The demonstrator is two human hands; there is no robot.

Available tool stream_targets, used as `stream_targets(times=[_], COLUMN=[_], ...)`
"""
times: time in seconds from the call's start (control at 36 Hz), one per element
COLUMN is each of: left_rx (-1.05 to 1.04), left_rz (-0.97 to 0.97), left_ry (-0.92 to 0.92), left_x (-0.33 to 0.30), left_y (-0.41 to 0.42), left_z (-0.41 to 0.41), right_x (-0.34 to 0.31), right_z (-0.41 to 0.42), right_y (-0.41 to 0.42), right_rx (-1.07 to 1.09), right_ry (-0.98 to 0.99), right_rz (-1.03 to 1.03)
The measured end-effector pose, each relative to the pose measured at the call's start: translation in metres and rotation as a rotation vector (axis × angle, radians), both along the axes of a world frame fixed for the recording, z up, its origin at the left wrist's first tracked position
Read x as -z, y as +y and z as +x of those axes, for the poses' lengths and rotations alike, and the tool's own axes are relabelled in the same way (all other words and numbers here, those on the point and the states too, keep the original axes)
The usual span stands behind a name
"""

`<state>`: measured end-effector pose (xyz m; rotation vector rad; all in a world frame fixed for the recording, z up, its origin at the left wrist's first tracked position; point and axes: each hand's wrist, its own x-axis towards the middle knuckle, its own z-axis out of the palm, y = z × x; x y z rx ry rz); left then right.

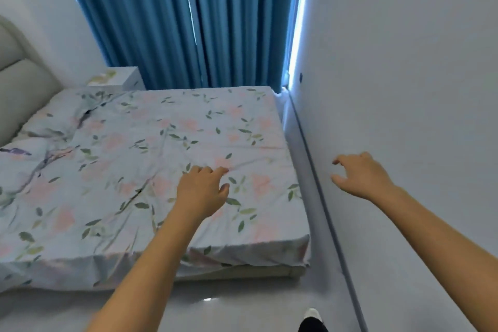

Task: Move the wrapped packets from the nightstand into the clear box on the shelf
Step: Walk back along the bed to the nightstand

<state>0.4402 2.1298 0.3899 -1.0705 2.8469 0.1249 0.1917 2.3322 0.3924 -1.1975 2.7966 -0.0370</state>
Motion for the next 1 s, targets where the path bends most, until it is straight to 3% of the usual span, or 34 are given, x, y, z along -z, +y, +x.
stream_targets(times=[0.19, 0.42, 0.69, 1.0], left_rx=[0.132, 0.096, 0.127, 0.067], left_rz=[0.03, 0.122, 0.13, 0.17], left_ry=[0.019, 0.116, 0.106, 0.038], left_x=[0.022, 0.015, 0.018, 0.052], left_y=[0.016, 0.009, -0.016, -0.099], left_z=[-0.145, -0.32, -0.426, -0.537], right_x=[0.017, 0.011, 0.002, 0.024], right_z=[-0.107, -0.227, -0.315, -0.428], right_y=[0.044, 0.053, 0.013, -0.066], right_rx=[0.099, 0.073, 0.043, 0.079], right_ry=[-0.021, -0.022, -0.112, -0.239], right_rz=[0.037, 0.047, -0.01, -0.026])
